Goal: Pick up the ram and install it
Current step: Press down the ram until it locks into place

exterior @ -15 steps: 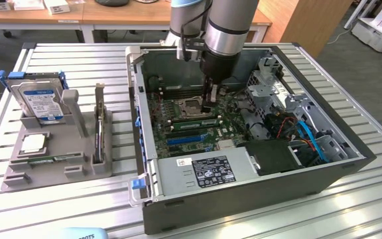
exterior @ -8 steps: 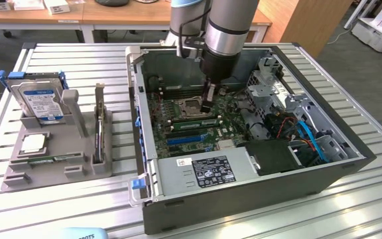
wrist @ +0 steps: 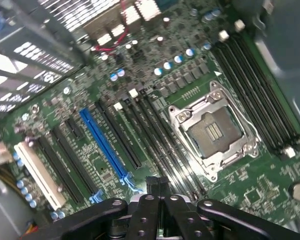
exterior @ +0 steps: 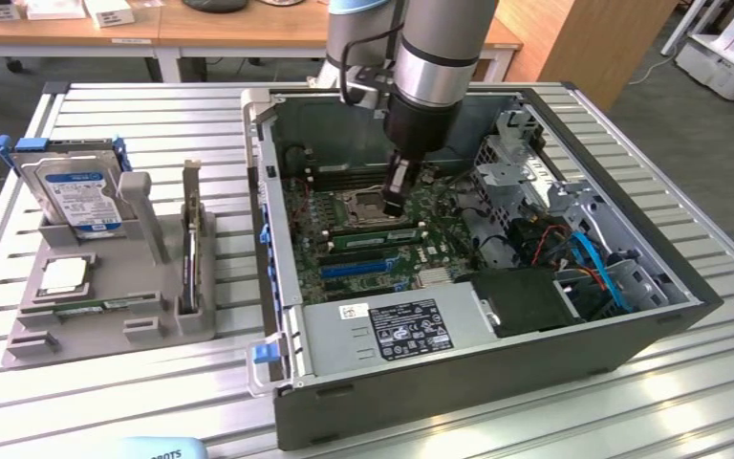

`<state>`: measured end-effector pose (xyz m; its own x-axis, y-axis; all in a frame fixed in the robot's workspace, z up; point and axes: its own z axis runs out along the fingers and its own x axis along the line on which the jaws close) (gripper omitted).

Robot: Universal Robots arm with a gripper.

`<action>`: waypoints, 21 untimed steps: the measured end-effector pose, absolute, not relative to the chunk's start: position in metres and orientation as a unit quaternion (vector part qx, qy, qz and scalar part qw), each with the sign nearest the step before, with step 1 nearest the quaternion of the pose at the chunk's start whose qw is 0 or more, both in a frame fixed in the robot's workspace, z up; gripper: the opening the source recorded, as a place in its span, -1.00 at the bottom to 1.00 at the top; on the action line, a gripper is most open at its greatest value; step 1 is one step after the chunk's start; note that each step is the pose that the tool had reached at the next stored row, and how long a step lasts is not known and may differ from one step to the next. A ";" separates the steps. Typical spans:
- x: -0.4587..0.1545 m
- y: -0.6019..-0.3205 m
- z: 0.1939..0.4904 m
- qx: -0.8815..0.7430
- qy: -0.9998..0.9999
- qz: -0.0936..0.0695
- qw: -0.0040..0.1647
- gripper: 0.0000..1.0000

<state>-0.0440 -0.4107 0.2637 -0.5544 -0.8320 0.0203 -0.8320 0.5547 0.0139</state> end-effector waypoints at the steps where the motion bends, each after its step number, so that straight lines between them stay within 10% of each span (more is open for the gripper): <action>1: -0.044 -0.411 0.264 0.464 -0.886 -0.001 0.012 -0.80; 21: -0.044 -0.411 0.263 0.298 -0.955 -0.004 0.012 -0.80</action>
<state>-0.0440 -0.4107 0.2634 -0.8223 -0.5687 0.0204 -0.5685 0.8226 0.0139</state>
